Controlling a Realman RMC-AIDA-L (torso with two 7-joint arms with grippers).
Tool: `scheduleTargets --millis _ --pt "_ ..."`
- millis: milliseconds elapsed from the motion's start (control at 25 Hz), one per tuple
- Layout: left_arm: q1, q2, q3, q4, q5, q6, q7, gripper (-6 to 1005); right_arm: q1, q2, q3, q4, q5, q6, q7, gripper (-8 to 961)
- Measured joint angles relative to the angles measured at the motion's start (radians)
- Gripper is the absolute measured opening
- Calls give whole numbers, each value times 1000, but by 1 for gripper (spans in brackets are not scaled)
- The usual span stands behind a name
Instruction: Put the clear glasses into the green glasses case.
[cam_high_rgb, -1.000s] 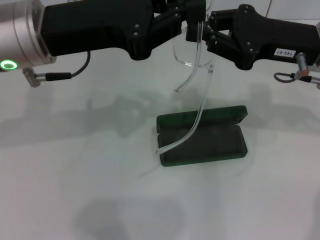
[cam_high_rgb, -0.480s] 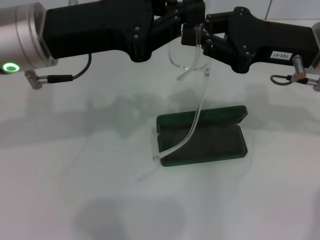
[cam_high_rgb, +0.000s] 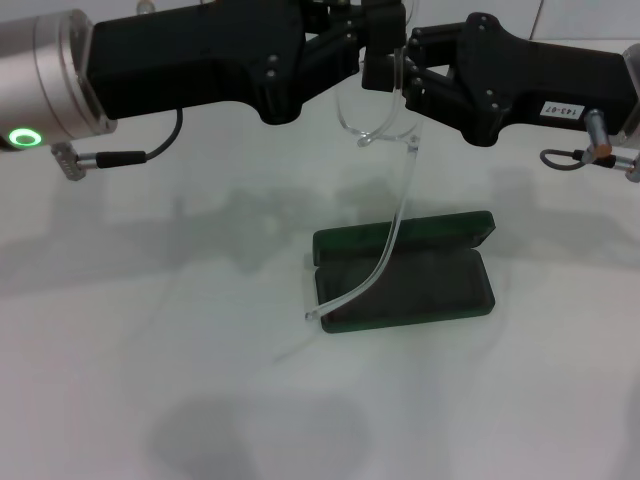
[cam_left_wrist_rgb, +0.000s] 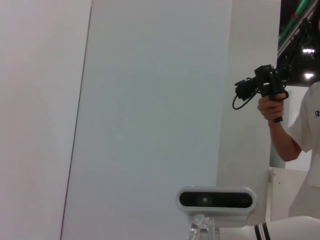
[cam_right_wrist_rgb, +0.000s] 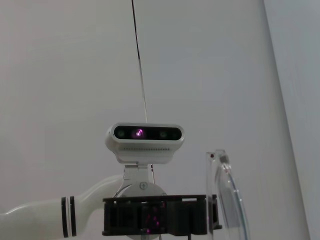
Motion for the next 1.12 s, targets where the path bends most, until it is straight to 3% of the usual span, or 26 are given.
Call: scheduleTargets --millis 560,840,960,1120 --pt "21 7 -16 13 -46 72 -4 54 -52 -10 16 -8 58 18 -26 116" --pt "67 6 -160 8 -51 188 -8 54 -101 -15 205 -40 95 -118 -1 117" --pt "75 6 -164 -15 -51 194 -3 54 -116 -17 270 -41 159 -198 28 117" --pt "62 5 -151 -63 -46 214 18 54 -120 -12 272 -21 282 -220 35 117"
